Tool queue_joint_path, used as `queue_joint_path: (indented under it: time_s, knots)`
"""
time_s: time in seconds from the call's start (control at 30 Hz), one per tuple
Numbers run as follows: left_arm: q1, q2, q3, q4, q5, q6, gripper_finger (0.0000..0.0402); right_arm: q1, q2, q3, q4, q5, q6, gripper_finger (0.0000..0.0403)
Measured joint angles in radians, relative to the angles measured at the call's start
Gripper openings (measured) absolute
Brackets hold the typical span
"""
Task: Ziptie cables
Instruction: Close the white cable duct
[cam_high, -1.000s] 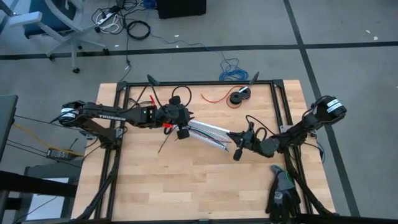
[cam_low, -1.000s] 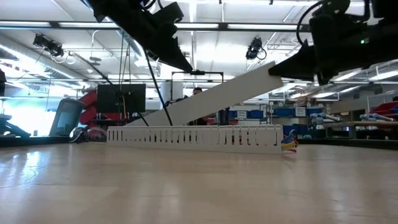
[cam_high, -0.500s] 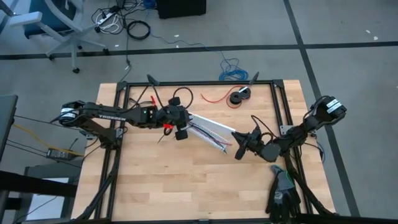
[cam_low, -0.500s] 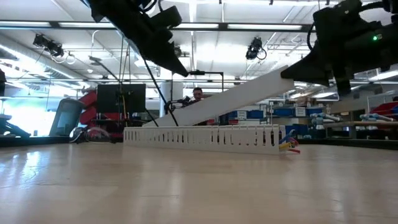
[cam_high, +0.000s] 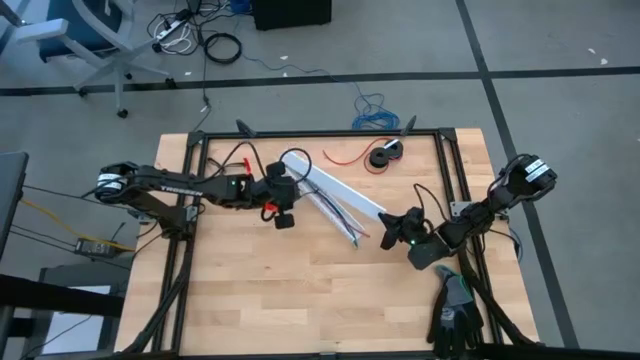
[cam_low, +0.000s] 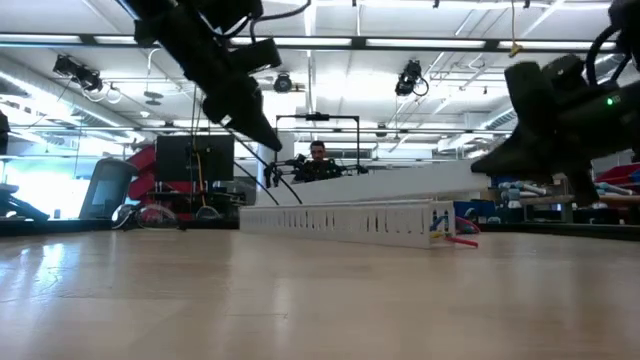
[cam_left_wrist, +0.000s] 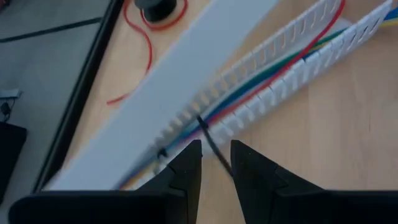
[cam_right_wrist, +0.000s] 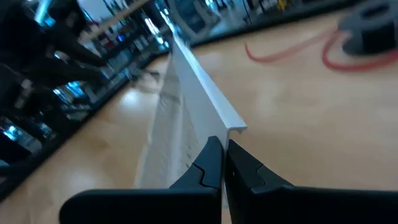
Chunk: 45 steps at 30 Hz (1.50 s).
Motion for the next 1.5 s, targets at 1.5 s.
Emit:
queue_joint_path:
  time_s: [1.5]
  knots:
    - [0.079, 0.159, -0.112, 0.390, 0.260, 0.256, 0.0094, -0.135, 0.000, 0.000, -0.080, -0.665, 0.153, 0.0000]
